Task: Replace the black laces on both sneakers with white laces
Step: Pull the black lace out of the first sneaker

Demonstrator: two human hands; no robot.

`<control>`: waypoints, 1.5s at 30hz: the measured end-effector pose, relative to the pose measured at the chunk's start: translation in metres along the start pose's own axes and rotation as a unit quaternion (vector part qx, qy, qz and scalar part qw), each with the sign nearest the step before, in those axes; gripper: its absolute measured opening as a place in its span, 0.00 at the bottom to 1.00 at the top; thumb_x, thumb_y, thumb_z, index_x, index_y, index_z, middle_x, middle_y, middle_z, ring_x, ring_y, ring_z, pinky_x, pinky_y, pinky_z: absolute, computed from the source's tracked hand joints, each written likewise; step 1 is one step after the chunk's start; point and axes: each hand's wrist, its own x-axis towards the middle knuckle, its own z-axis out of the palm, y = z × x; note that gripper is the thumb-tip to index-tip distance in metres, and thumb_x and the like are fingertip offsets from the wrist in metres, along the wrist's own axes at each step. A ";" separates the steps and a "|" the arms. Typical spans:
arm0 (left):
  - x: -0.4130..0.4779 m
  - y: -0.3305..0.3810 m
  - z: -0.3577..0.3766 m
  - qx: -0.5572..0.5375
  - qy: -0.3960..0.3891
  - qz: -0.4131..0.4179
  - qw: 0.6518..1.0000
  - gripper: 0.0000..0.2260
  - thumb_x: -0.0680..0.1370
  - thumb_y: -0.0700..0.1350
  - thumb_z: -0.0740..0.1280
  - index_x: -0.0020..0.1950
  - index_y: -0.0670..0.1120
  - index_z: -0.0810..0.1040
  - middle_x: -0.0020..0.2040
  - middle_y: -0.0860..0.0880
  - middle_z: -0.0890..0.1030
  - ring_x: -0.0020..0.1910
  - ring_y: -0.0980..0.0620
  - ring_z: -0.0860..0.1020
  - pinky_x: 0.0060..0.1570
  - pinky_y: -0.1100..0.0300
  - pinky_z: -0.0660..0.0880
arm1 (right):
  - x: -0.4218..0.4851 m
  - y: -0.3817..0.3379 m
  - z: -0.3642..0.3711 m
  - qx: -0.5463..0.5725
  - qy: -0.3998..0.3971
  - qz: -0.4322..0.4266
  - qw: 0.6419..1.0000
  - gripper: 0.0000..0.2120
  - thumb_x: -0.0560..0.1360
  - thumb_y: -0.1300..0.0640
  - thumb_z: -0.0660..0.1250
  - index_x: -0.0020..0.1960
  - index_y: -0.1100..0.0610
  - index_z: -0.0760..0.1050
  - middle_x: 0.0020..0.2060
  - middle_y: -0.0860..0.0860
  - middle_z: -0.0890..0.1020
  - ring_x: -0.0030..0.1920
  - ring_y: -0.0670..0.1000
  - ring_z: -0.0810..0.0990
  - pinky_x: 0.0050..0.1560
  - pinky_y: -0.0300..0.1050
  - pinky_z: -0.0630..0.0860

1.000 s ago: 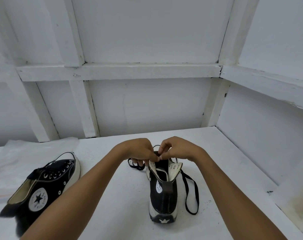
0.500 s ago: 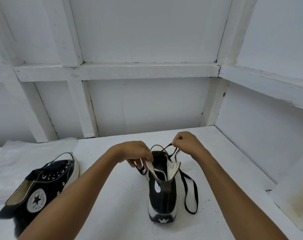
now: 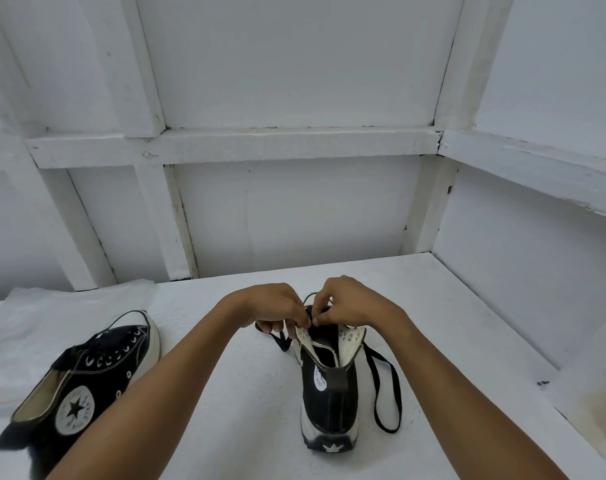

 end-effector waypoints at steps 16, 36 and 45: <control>0.000 -0.006 0.001 -0.028 -0.002 0.013 1.000 0.14 0.77 0.44 0.68 0.30 0.51 0.81 0.31 0.53 0.79 0.32 0.52 0.72 0.32 0.62 0.69 | -0.004 -0.003 -0.009 0.610 0.109 0.004 0.785 0.13 0.84 0.65 0.51 0.42 0.59 0.67 0.34 0.55 0.81 0.36 0.56 0.80 0.45 0.50 0.79; -0.002 -0.005 0.002 -0.017 -0.001 0.011 1.000 0.08 0.76 0.44 0.68 0.37 0.48 0.81 0.32 0.53 0.80 0.32 0.54 0.74 0.33 0.63 0.69 | -0.012 -0.006 -0.018 0.337 0.038 0.056 0.939 0.08 0.78 0.62 0.65 0.40 0.57 0.77 0.41 0.50 0.83 0.43 0.50 0.79 0.46 0.45 0.75; -0.002 -0.005 0.002 -0.017 -0.002 0.018 1.000 0.10 0.77 0.44 0.68 0.35 0.48 0.80 0.30 0.54 0.79 0.32 0.55 0.74 0.32 0.64 0.69 | -0.011 0.000 -0.019 0.481 0.050 0.126 0.866 0.14 0.80 0.57 0.64 0.39 0.55 0.64 0.27 0.48 0.65 0.23 0.45 0.59 0.24 0.38 0.61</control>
